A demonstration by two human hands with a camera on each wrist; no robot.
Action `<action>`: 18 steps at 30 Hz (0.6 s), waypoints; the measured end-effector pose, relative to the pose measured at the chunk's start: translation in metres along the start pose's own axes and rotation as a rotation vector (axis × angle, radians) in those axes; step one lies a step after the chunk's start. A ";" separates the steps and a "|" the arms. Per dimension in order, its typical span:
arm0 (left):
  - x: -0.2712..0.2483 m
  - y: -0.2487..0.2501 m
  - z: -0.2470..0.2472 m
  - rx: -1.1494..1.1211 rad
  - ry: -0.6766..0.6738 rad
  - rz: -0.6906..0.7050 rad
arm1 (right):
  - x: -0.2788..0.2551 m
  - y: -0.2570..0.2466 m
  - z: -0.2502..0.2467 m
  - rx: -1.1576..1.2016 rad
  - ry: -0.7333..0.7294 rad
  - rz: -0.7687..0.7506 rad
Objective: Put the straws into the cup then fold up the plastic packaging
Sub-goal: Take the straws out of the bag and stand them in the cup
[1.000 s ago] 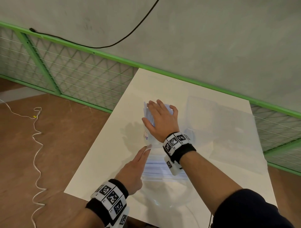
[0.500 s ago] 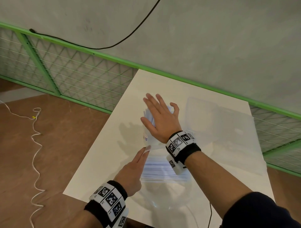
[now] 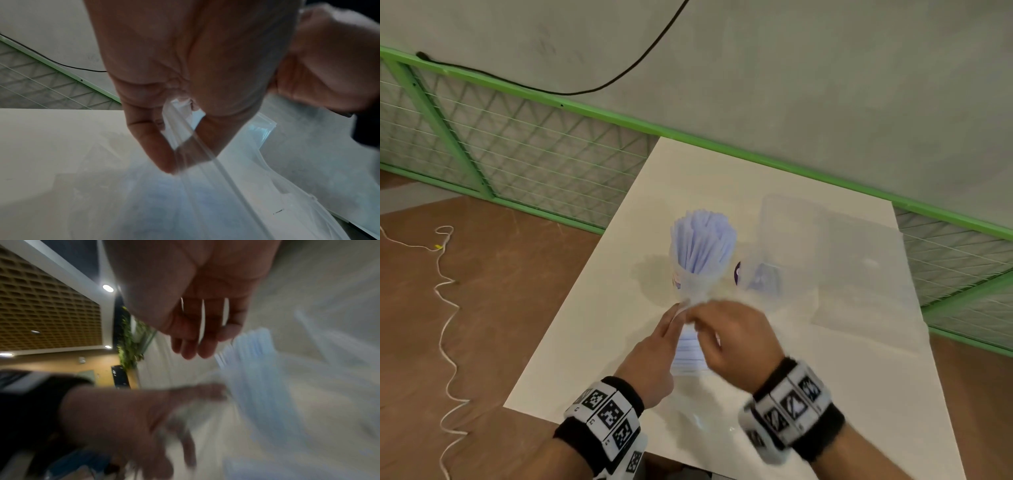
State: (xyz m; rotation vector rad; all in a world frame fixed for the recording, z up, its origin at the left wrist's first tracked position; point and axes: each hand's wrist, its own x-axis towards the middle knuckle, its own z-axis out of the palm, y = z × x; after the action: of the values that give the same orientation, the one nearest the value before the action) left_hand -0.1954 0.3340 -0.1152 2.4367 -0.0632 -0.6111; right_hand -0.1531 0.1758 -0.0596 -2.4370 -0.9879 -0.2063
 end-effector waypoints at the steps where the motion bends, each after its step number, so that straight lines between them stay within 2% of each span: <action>1: 0.000 0.000 0.002 -0.015 0.002 0.020 | -0.017 0.004 0.011 -0.012 -0.116 0.091; 4: 0.002 0.003 0.008 -0.039 -0.017 0.058 | -0.058 0.029 0.051 -0.205 -0.384 0.265; 6: 0.004 0.009 0.011 -0.044 -0.026 0.047 | -0.073 0.043 0.072 -0.298 -0.476 0.359; 18: 0.007 0.010 0.021 -0.061 -0.033 0.084 | -0.092 0.054 0.099 -0.450 -0.456 0.374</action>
State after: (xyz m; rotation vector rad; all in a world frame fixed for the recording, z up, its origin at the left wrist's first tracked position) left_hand -0.1975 0.3129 -0.1265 2.3522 -0.1571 -0.6070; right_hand -0.1875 0.1361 -0.1953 -3.1156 -0.6841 0.3037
